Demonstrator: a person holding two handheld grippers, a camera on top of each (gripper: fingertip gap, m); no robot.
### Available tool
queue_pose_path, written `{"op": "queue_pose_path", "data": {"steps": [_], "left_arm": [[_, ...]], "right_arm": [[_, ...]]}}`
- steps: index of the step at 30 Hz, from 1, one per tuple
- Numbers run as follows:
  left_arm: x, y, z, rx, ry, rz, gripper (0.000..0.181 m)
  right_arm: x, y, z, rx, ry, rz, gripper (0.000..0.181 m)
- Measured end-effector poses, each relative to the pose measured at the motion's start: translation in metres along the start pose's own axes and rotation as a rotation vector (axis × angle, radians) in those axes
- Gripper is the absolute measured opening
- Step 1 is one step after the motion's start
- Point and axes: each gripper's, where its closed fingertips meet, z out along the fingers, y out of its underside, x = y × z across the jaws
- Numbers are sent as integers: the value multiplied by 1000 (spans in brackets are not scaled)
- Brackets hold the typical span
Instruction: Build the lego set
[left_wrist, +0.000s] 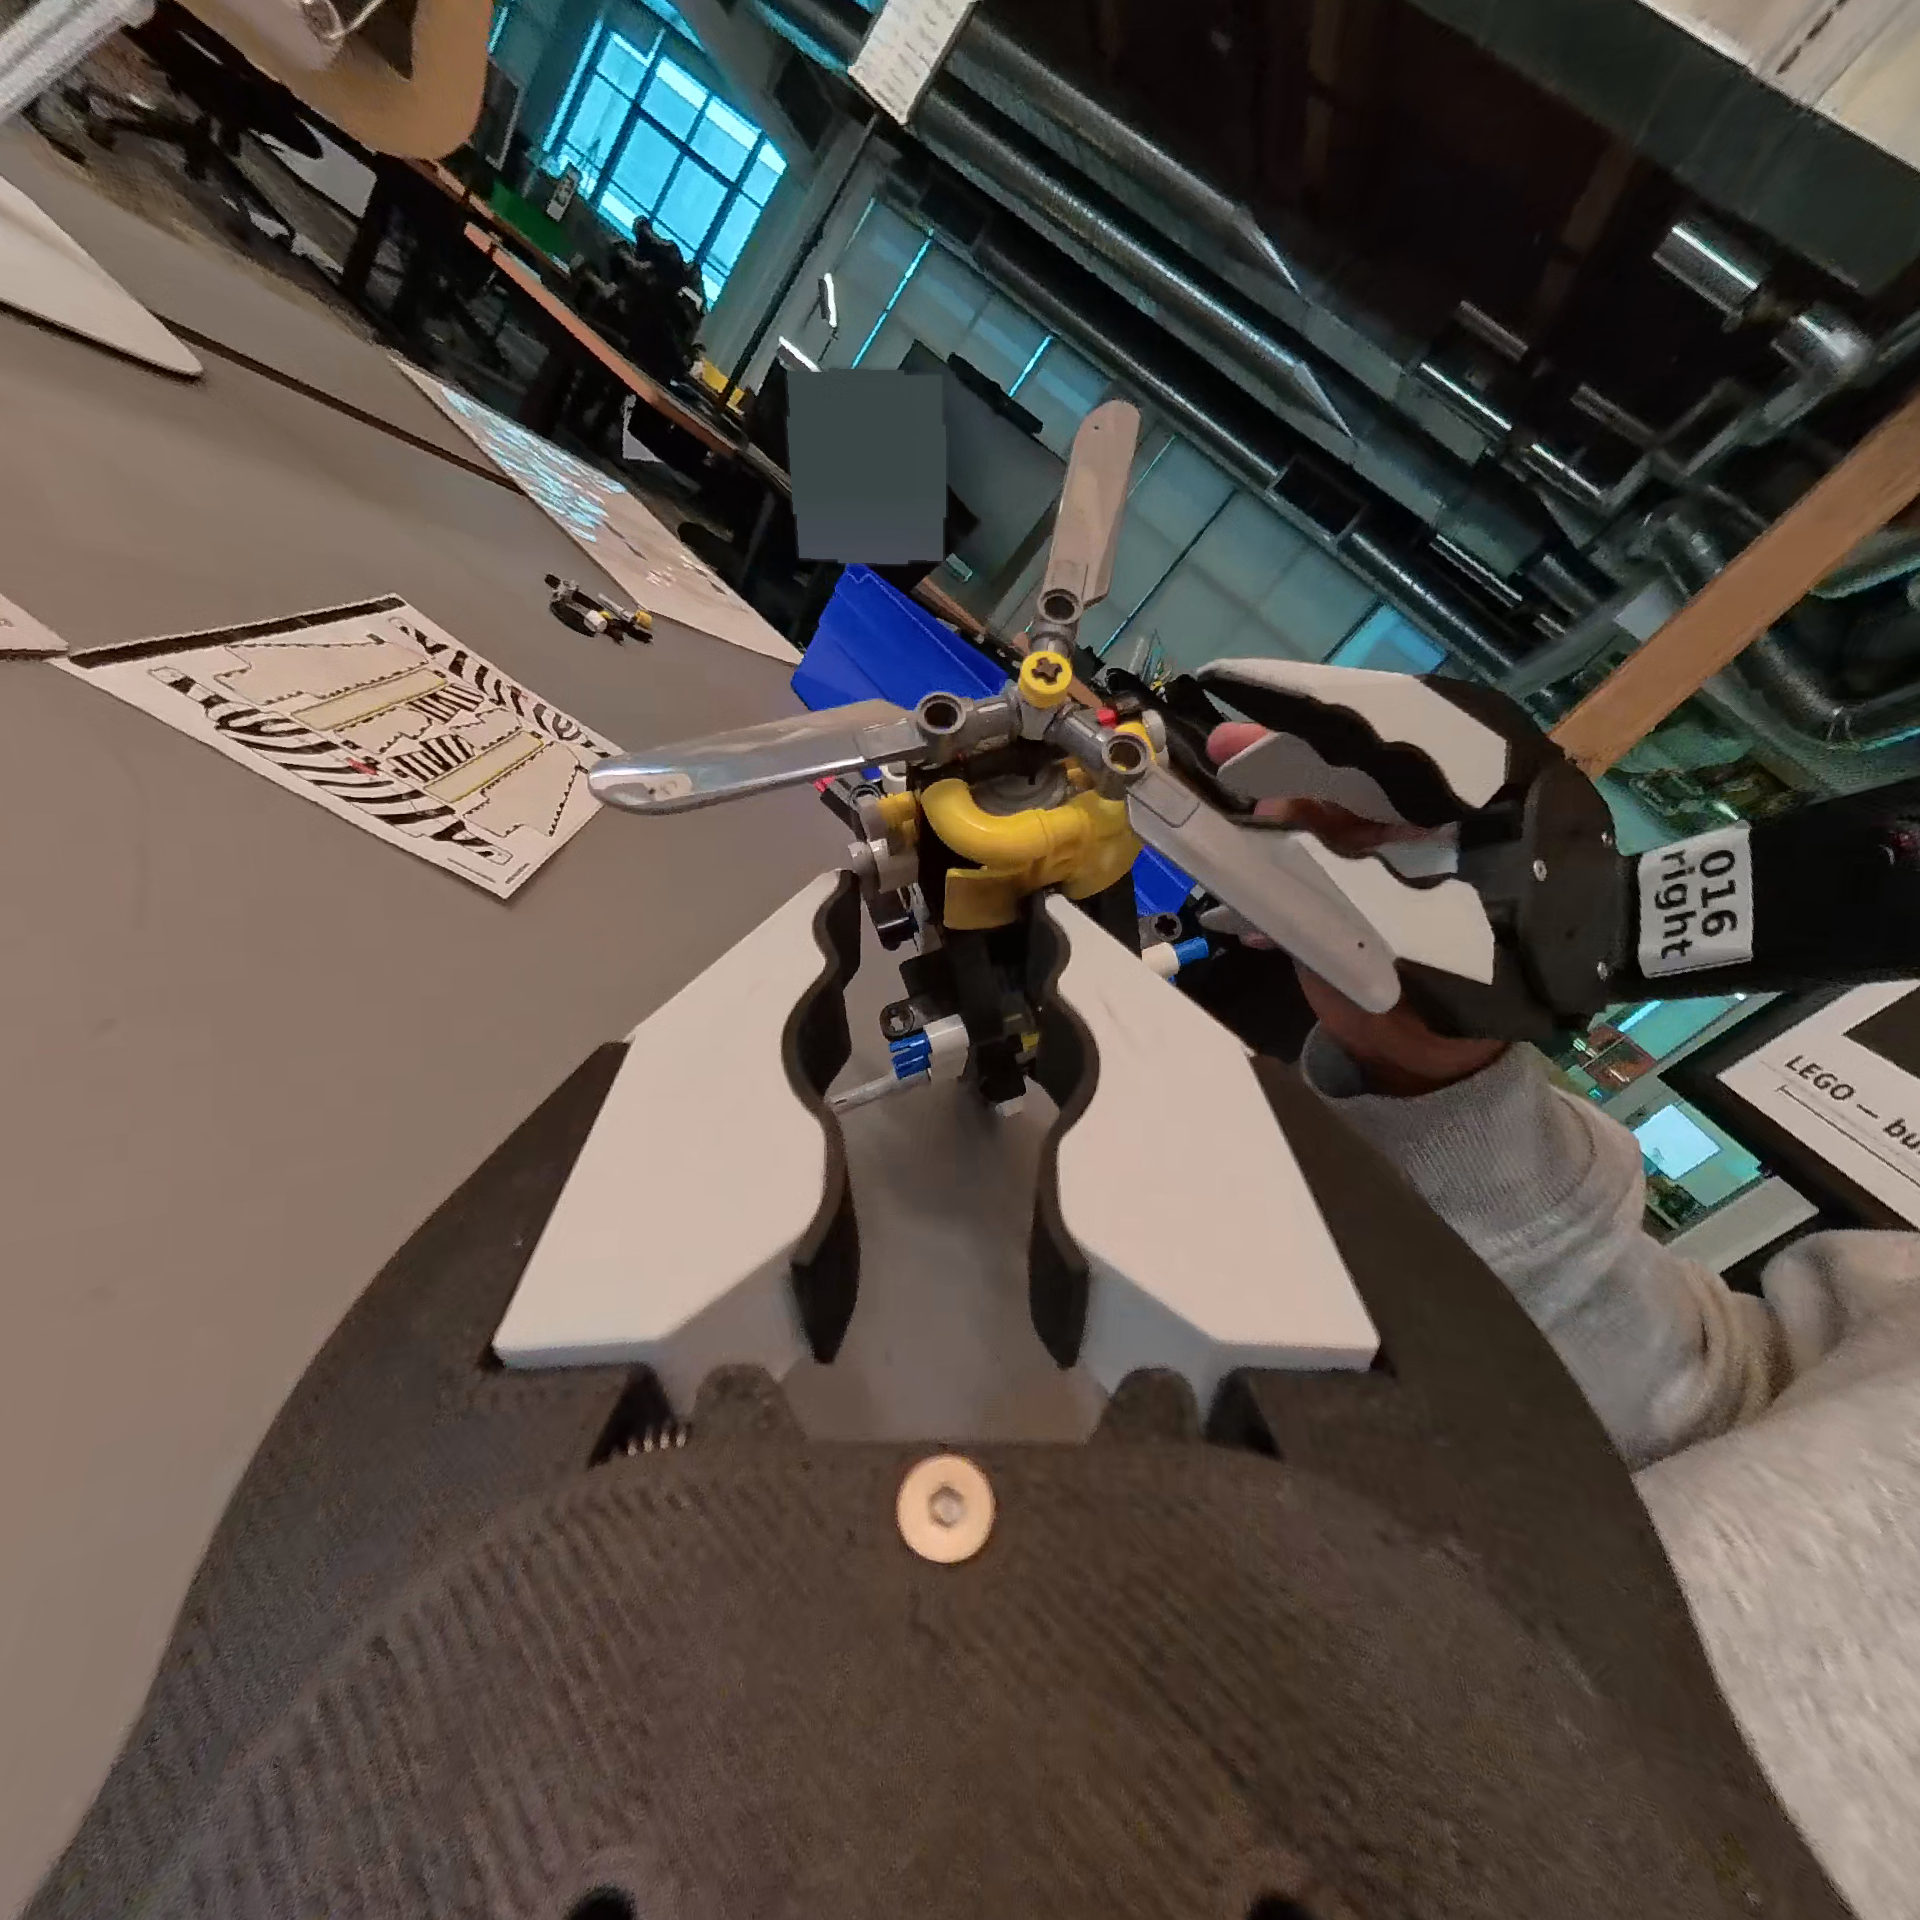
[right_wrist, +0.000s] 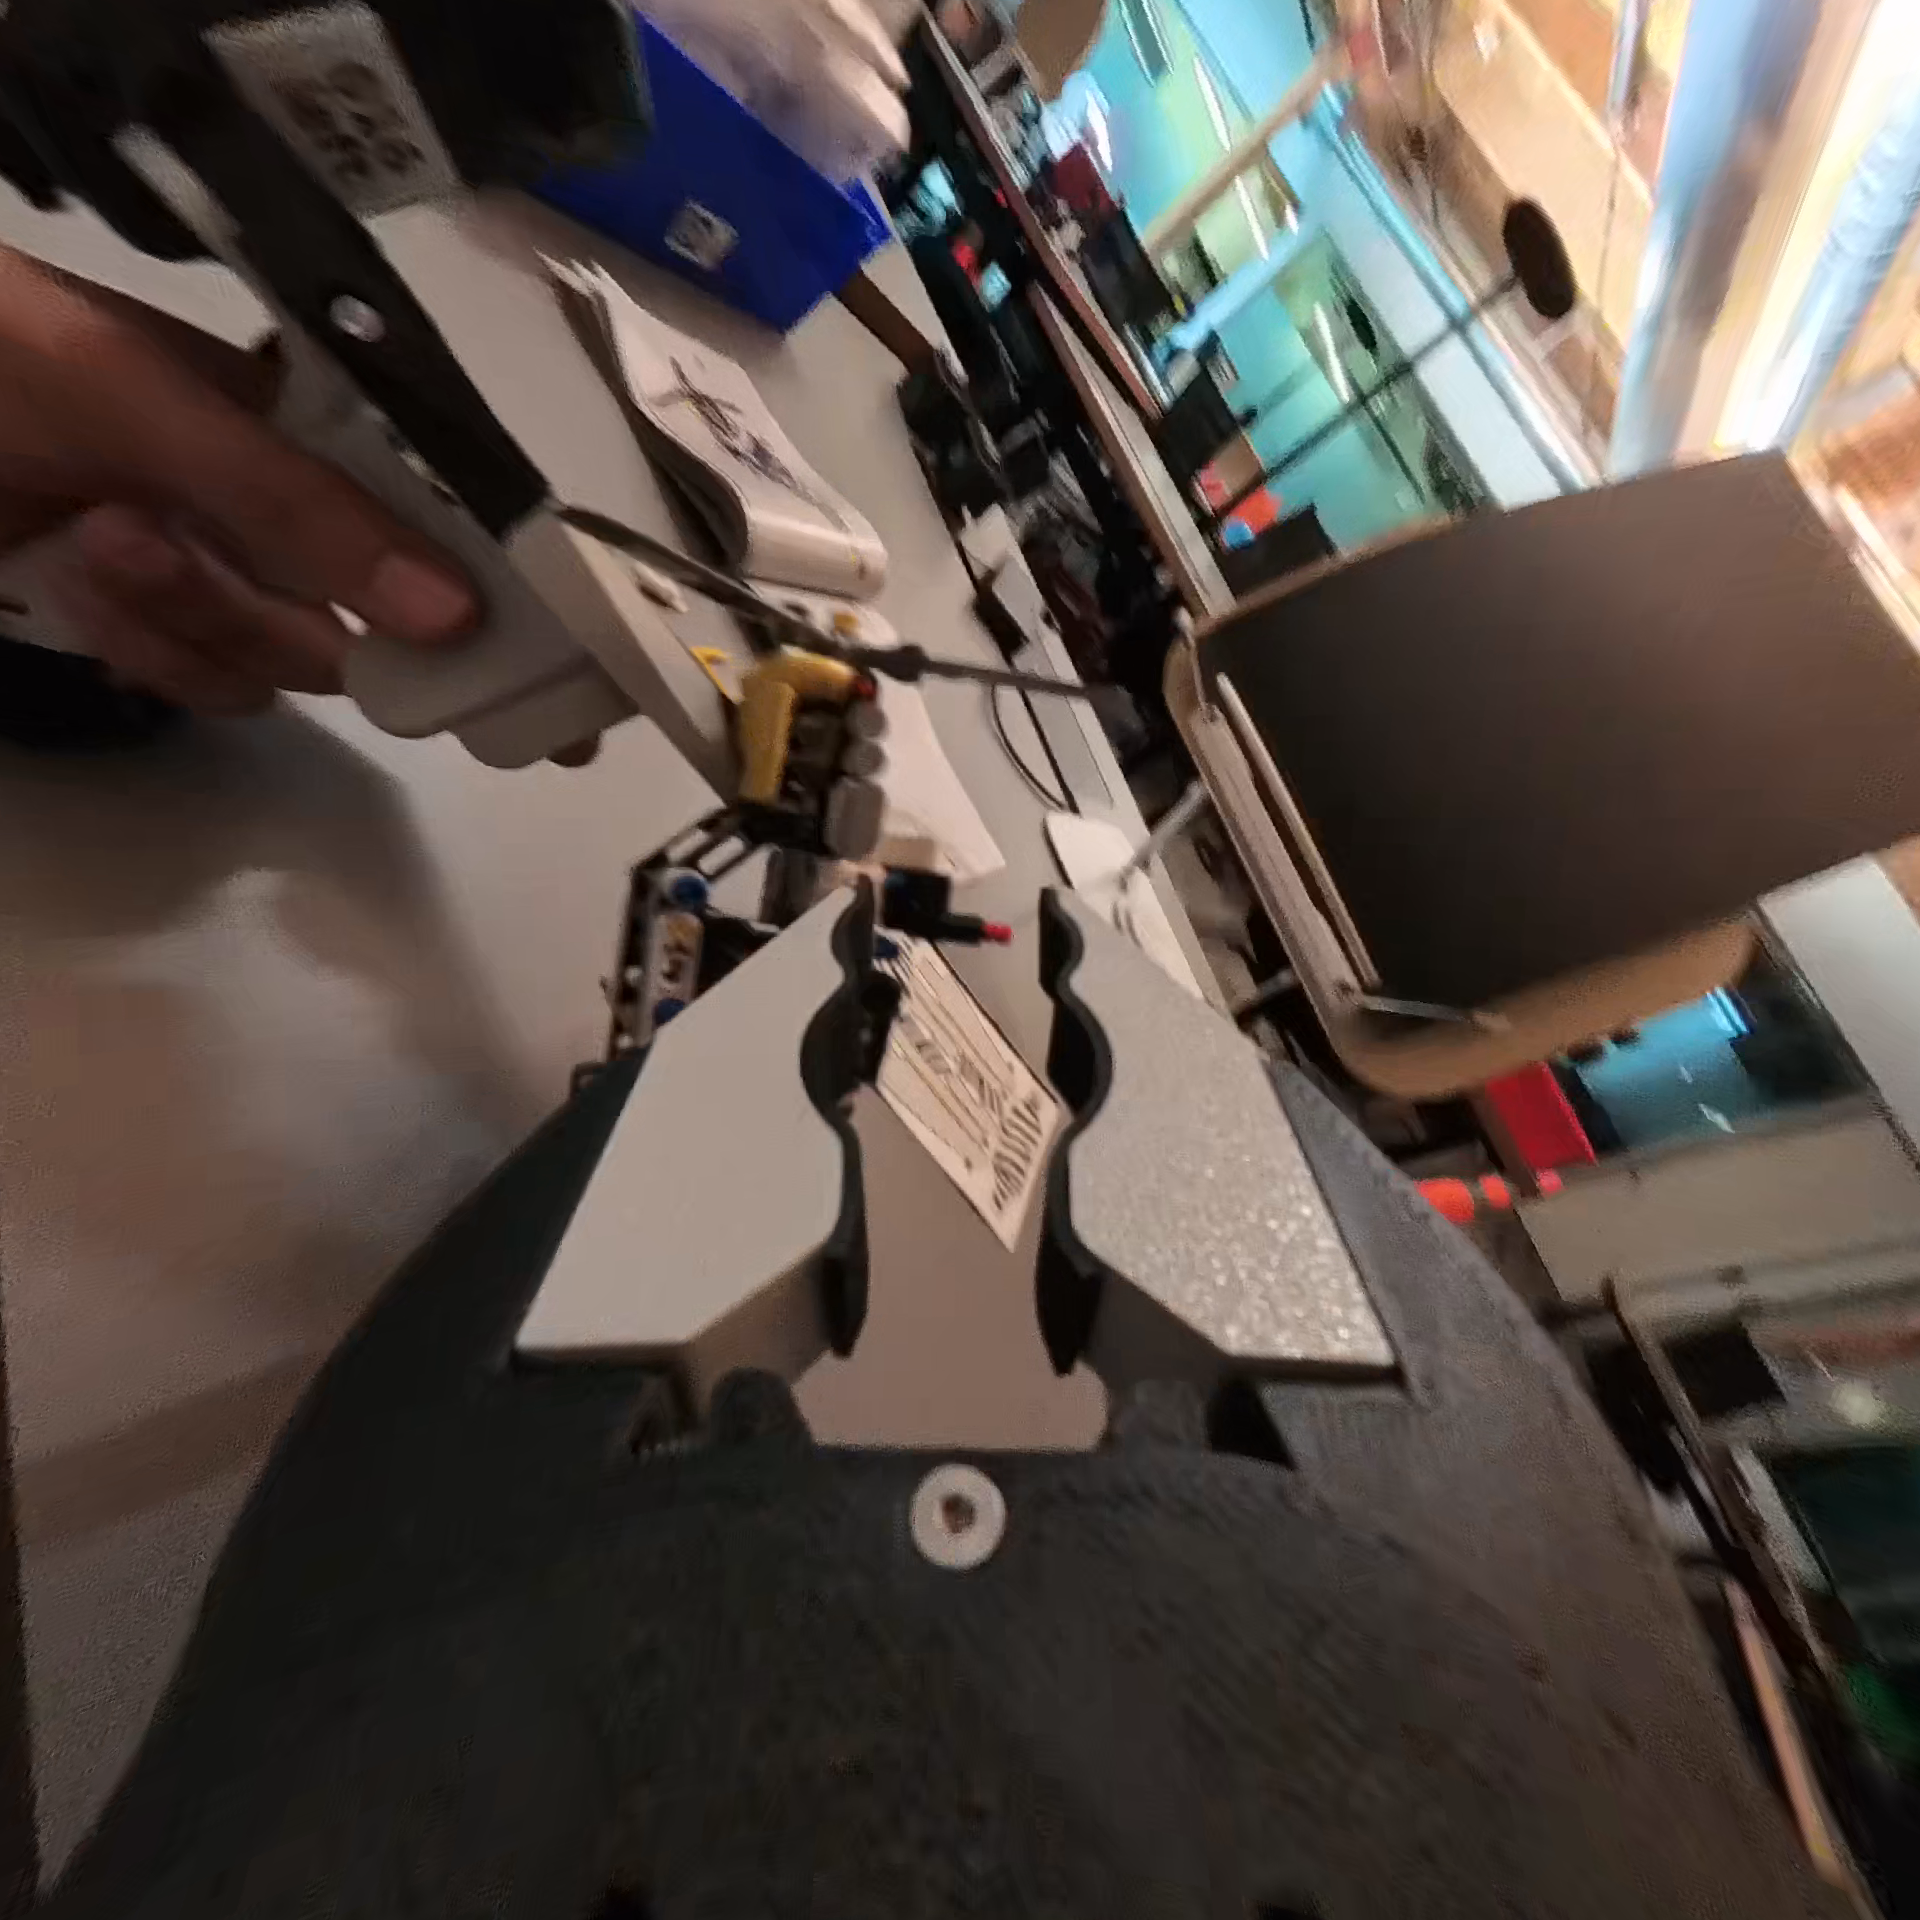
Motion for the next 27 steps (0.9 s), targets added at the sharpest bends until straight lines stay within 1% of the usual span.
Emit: {"op": "queue_pose_path", "data": {"steps": [1,3,5,6,10,12,16,19,21,27], "left_arm": [[0,0,0,-1,-1,1,28],[-1,0,0,-3,-8,4,28],[-3,0,0,-7,-9,-7,28],[-3,0,0,-8,-8,-12,28],[-4,2,2,-20,0,-23,28],[-5,2,2,-23,-7,-32,28],[-5,2,2,-21,-2,-36,28],[-5,3,3,-31,1,-32,28],[-6,3,3,-33,-1,-38,28],[-6,2,3,-26,9,-54,26]], "right_arm": [[-6,-3,4,17,-52,10,31],[-10,5,12,-46,-137,56,41],[-5,10,16,-88,-164,92,53],[-4,10,18,-89,-187,113,56],[-16,9,23,-90,-359,219,53],[-19,14,26,-104,-417,247,48],[-22,16,29,-109,-507,310,41],[-25,18,32,-134,-519,282,38],[-24,20,34,-148,-492,252,32],[-22,19,36,-112,-450,273,30]]}}
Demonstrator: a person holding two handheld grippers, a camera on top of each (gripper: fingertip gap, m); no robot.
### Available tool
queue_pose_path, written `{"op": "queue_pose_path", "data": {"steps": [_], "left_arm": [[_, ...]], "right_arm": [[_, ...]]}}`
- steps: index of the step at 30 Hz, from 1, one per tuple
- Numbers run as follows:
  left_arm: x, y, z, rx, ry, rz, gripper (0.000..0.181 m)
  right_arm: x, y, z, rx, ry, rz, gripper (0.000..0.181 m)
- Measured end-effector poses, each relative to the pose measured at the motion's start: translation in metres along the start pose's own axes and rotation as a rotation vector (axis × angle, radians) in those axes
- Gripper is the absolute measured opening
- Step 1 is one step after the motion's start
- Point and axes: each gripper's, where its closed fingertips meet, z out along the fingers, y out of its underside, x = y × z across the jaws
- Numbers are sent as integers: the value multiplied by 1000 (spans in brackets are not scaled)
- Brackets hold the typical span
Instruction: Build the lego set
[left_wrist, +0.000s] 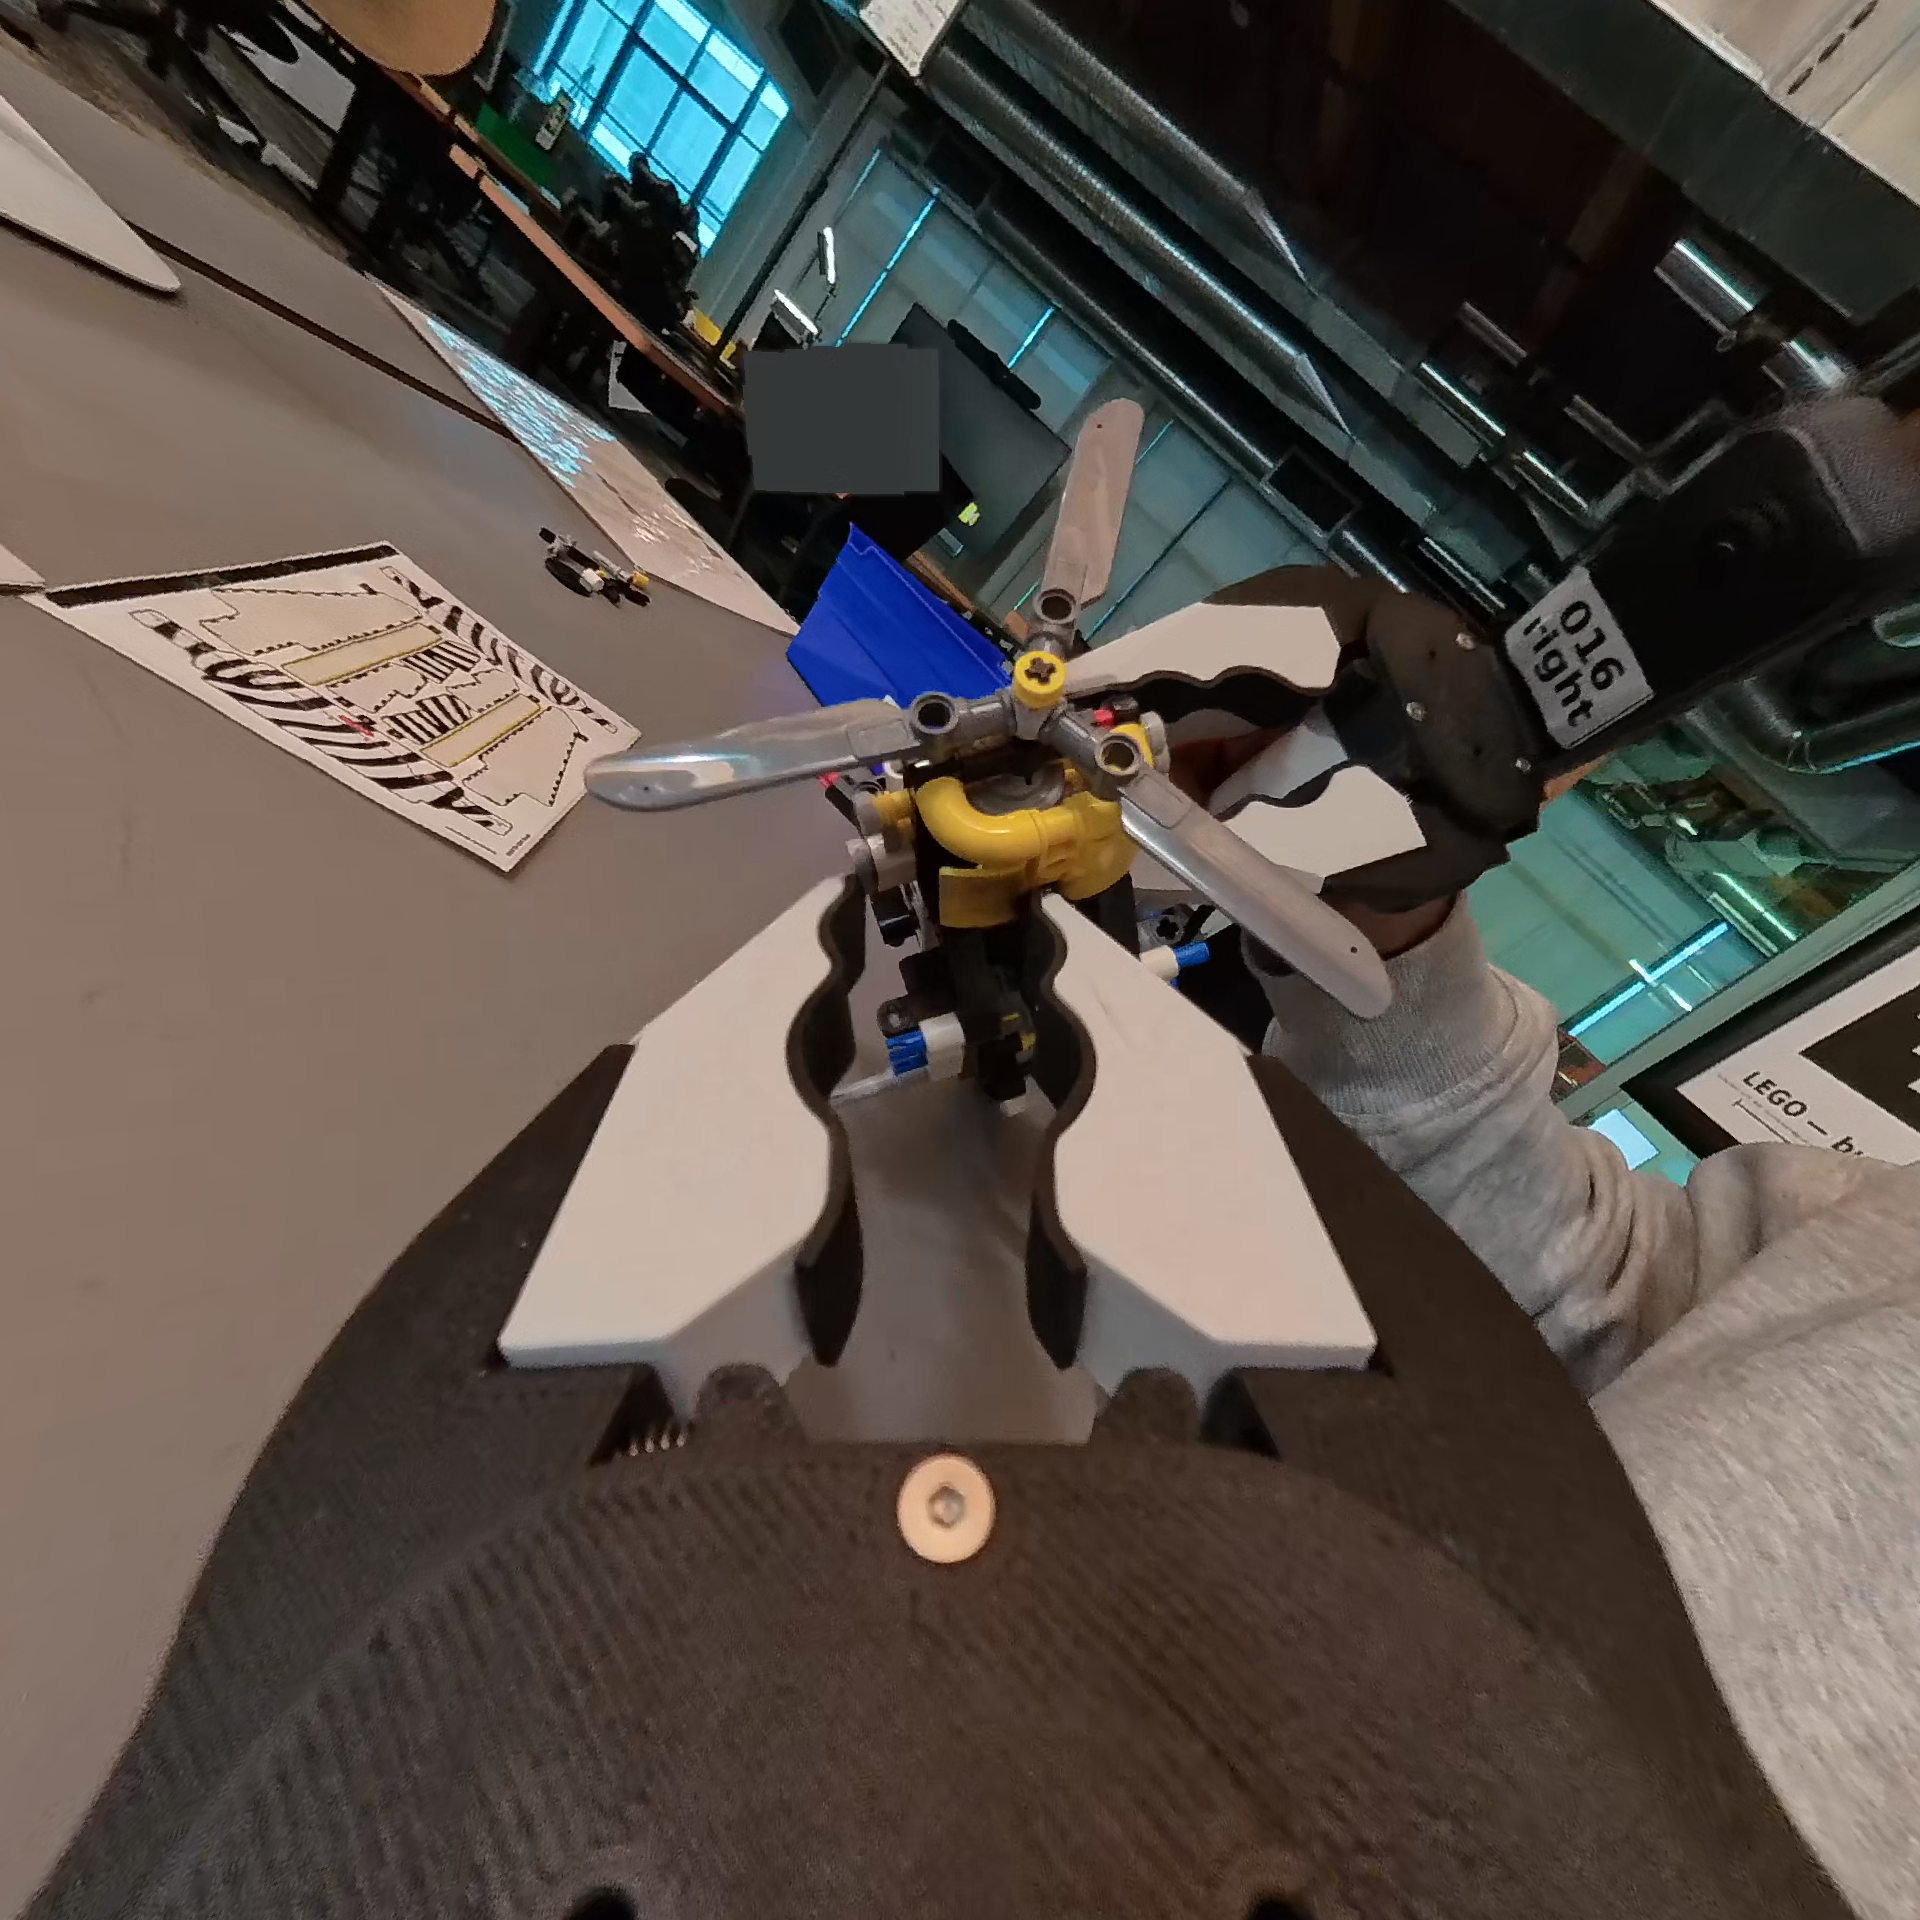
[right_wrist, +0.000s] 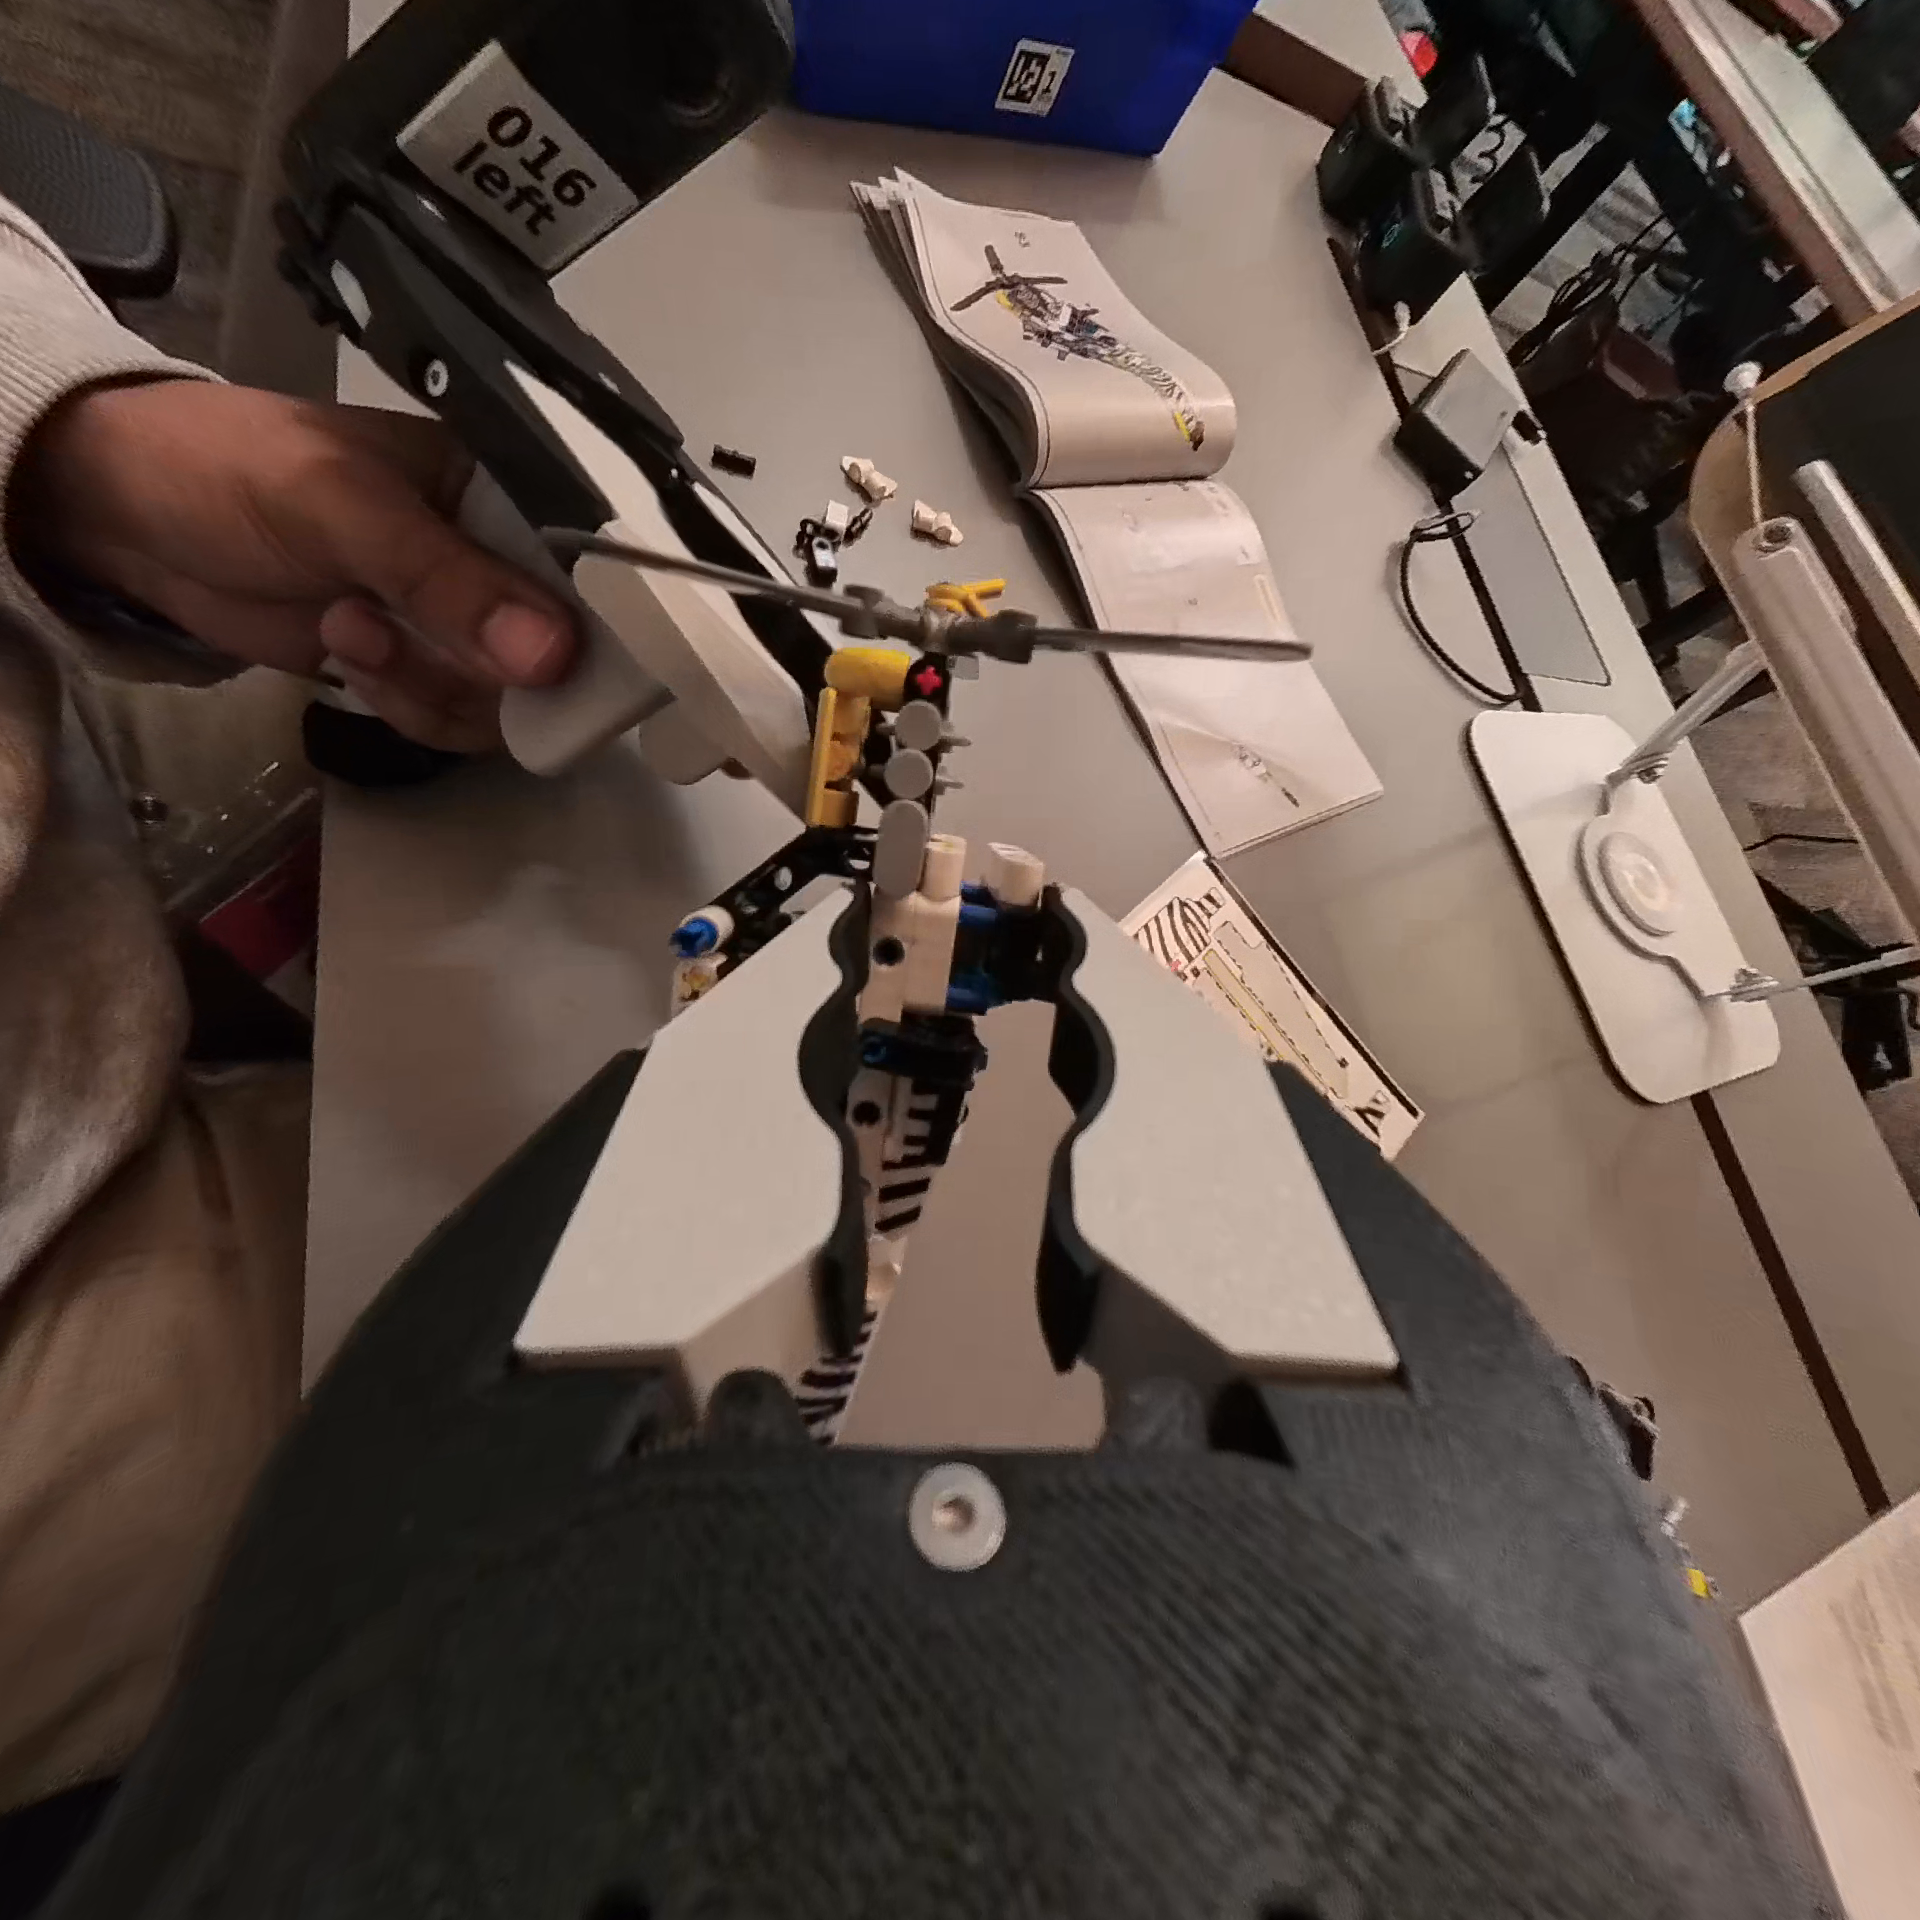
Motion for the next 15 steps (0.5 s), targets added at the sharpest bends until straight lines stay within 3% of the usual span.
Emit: {"op": "queue_pose_path", "data": {"steps": [1,15], "left_arm": [[5,0,0,0,39,5,12],[-3,-1,0,4,9,-31,13]], "right_arm": [[0,0,1,9,8,0,30],[-2,4,8,-39,-14,115,24]]}}
